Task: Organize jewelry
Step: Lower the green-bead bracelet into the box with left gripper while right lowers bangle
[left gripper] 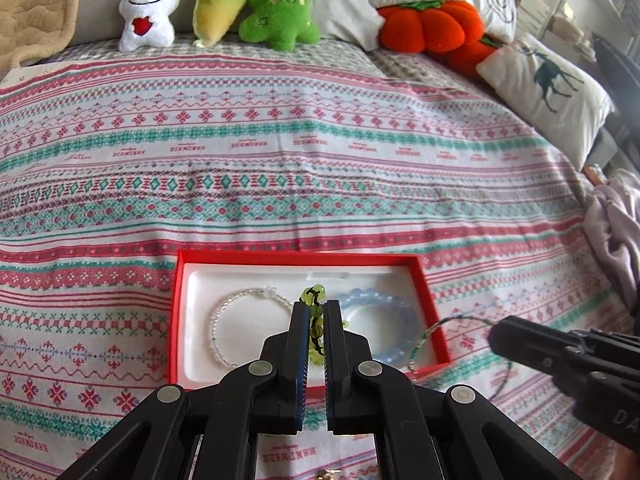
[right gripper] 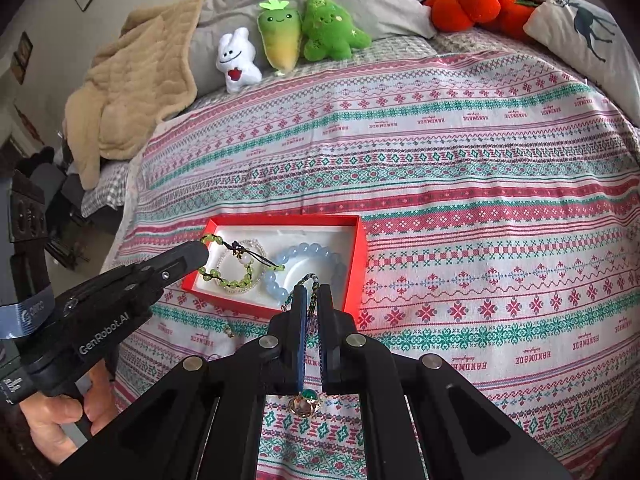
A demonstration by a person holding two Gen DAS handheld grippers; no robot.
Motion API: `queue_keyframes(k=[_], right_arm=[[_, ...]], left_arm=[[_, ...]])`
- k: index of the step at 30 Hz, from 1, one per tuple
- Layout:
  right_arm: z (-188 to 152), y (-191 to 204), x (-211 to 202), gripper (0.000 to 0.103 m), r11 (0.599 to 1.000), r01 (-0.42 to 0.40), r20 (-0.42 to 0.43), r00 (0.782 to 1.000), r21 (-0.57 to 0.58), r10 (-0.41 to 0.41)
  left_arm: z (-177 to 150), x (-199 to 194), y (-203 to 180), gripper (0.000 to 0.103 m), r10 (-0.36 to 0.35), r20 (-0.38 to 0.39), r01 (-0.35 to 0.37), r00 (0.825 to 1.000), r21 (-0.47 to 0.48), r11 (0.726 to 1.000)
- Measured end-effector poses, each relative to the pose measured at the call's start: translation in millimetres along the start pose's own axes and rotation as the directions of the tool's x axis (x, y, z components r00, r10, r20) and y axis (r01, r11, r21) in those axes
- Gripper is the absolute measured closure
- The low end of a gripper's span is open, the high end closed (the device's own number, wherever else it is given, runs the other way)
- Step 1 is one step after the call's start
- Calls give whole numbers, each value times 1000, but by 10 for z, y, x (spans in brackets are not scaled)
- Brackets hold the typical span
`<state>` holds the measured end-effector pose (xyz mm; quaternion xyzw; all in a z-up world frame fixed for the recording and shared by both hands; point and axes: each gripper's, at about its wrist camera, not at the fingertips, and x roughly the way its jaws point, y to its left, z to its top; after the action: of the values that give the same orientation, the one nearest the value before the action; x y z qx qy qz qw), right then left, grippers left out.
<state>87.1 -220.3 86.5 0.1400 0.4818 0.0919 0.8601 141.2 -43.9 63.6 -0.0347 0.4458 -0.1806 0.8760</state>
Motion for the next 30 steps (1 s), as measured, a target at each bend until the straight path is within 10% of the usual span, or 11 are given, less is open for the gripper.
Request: queue_keyframes(k=[10,16,30], right_arm=[[127,-21,114,98,1000,-3,16,1000,2,2],[186,-6,150,98,1000,-11,38,999,0,11],[271,118,483,98,999,-39,27,999,-2,39]], left_arm=[[-51,247,127,100,146,-25,-145,989,46,988],[-89,162,94,63,207,3,-207,978,95,974],[-266,-43,205,50,259,-5,-255,966,140,957]])
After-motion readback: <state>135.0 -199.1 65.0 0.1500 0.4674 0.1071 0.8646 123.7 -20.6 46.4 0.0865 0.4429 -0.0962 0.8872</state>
